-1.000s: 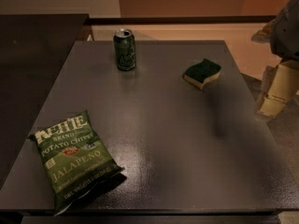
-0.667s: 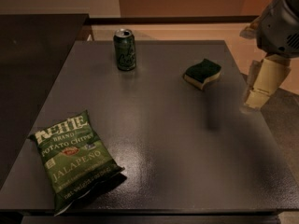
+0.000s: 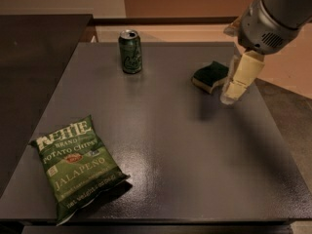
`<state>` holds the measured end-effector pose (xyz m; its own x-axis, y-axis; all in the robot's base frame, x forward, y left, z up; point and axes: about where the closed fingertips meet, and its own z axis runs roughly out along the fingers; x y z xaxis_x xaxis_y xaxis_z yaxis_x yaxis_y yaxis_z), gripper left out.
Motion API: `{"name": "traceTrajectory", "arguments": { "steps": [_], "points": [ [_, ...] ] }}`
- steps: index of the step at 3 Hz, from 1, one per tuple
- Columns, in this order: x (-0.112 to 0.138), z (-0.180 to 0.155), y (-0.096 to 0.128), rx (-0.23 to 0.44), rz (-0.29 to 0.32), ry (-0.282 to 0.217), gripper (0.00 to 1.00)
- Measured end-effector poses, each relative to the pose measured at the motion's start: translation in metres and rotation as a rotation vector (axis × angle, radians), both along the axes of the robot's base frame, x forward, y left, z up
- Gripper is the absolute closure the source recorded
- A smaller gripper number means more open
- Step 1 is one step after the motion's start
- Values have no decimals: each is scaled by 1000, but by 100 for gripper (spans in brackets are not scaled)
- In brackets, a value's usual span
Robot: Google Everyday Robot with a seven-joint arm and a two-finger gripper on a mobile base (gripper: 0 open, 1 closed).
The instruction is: Knock green can over
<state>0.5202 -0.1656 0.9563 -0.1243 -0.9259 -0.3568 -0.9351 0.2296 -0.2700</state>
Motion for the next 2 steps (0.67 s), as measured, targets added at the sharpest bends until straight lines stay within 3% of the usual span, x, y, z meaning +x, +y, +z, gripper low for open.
{"name": "traceTrajectory", "arguments": {
  "steps": [2],
  "points": [
    [62, -17, 42, 170, -12, -30, 0]
  ]
}}
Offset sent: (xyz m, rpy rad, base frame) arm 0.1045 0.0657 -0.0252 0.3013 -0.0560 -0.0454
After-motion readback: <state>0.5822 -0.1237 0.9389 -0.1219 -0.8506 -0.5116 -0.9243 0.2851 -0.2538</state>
